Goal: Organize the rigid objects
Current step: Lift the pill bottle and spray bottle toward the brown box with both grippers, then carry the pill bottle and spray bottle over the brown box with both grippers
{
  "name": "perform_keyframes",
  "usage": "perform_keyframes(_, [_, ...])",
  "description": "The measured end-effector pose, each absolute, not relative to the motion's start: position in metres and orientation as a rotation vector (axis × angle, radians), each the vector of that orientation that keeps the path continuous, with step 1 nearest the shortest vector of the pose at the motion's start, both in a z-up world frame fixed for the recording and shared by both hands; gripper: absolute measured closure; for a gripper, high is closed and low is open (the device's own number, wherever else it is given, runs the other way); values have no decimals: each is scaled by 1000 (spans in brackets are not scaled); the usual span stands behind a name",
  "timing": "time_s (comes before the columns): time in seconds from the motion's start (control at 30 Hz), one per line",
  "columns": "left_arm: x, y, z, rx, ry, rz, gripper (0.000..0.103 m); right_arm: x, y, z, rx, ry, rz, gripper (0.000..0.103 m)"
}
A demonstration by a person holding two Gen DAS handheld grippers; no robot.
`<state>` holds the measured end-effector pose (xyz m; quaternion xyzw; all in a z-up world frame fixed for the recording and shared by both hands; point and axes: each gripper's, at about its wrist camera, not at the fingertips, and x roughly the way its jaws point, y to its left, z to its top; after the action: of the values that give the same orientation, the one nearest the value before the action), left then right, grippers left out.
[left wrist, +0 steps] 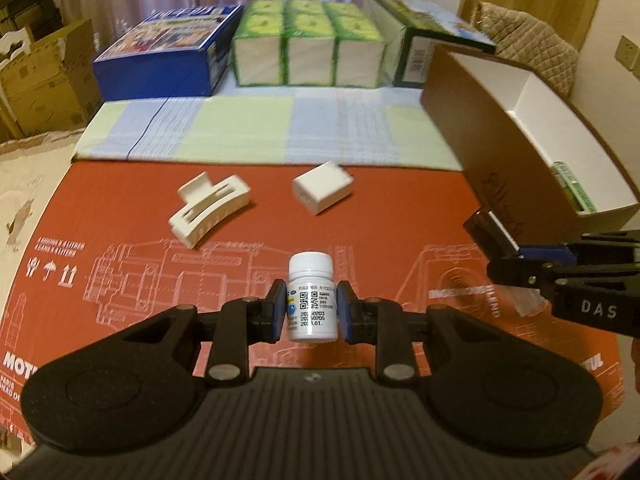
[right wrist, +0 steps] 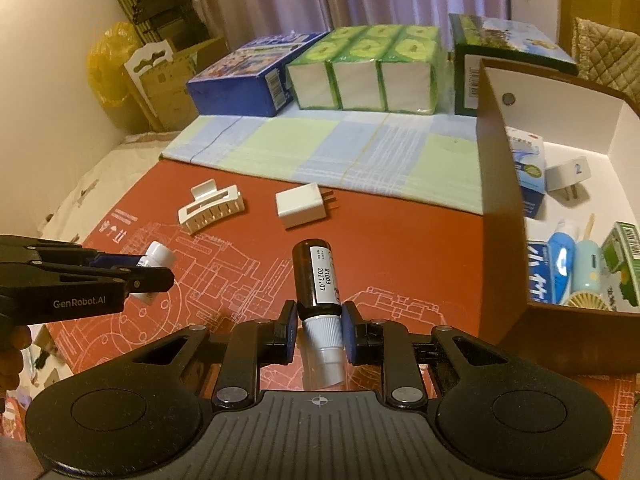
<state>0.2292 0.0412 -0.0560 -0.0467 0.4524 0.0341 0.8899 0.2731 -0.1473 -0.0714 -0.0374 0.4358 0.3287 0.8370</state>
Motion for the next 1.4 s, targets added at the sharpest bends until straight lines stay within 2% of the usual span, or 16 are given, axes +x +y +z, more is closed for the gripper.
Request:
perform_keyframes(0.77, [288,-89,-8,-5,826,-246,80,280,-269,-16,75,800,495,83])
perform_keyframes(1.13, [346,-155,-5,23,815,-334,80,329,-322,-1,102,744,403,83])
perform_keyframes(1.4, [398,-179,-13,55,832,-333,80,382,-346,-9,110,760,339,83])
